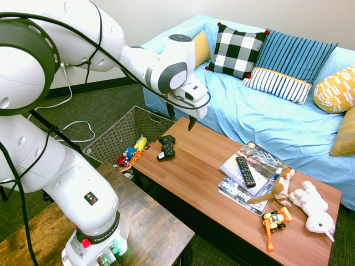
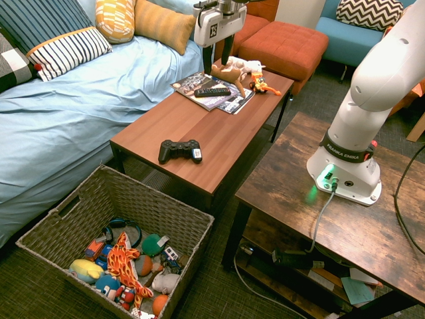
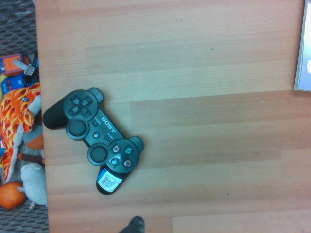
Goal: Put the gamepad in the basket
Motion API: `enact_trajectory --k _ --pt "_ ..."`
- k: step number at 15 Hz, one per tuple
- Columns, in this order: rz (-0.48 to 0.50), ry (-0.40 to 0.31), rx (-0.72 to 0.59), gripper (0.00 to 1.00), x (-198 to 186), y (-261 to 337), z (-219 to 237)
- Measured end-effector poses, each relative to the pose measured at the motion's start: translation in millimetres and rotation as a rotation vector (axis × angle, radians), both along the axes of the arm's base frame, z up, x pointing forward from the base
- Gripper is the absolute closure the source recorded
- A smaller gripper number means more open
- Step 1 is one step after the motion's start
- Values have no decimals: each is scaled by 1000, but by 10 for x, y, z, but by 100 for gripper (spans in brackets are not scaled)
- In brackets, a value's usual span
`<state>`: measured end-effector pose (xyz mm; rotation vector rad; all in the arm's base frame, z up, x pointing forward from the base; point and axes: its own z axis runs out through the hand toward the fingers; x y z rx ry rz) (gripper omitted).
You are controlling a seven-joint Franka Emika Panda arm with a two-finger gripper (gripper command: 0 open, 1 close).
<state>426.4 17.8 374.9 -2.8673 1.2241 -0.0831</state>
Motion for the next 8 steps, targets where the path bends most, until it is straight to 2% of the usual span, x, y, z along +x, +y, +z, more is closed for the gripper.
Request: enact_trajectory --k 3,8 --pt "13 -10 -8 0 25 35 -2" --pt "208 -65 -85 0 215 504 -277"
